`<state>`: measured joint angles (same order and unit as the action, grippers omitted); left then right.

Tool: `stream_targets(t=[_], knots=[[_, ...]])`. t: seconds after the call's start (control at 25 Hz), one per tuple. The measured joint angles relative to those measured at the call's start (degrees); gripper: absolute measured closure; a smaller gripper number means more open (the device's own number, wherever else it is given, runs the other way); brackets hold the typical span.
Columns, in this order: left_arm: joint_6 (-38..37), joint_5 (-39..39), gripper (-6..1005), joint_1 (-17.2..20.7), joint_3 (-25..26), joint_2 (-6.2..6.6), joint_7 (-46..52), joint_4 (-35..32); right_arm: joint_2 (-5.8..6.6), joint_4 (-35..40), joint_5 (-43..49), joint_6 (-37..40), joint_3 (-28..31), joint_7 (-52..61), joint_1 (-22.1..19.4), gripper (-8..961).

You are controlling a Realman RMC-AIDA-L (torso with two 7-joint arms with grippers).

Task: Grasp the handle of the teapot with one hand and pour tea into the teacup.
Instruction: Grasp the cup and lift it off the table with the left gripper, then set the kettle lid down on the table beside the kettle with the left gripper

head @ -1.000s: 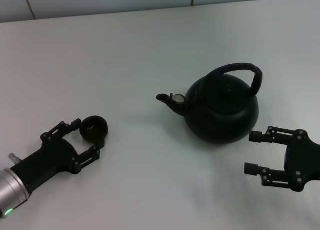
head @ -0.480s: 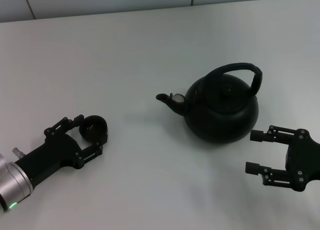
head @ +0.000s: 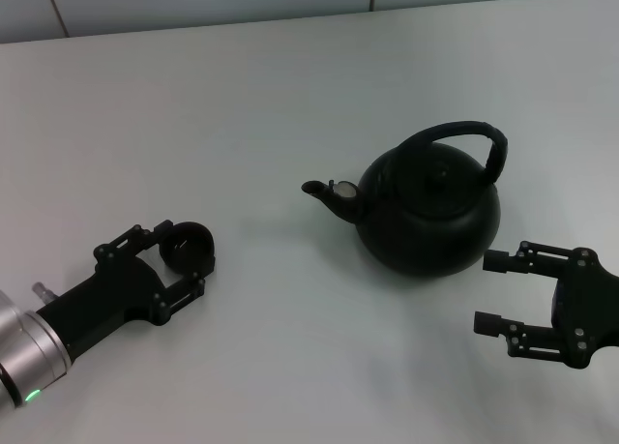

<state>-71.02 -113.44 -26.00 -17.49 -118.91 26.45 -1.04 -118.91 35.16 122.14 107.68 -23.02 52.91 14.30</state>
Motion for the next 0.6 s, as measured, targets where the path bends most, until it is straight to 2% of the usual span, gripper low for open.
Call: stream_targets(t=[0.32, 0.6], knots=[[-2.4, -0.1, 310, -1.2, 0.0, 0.00, -0.1, 1.5, 0.00, 0.0, 0.0, -0.1, 0.0, 0.0, 0.0, 244], [0.4, -0.4, 310, -6.5, -0.1, -0.26, -2.5, 6.7, -0.01, 0.0, 0.0, 0.0, 0.5, -0.1, 0.2, 244]])
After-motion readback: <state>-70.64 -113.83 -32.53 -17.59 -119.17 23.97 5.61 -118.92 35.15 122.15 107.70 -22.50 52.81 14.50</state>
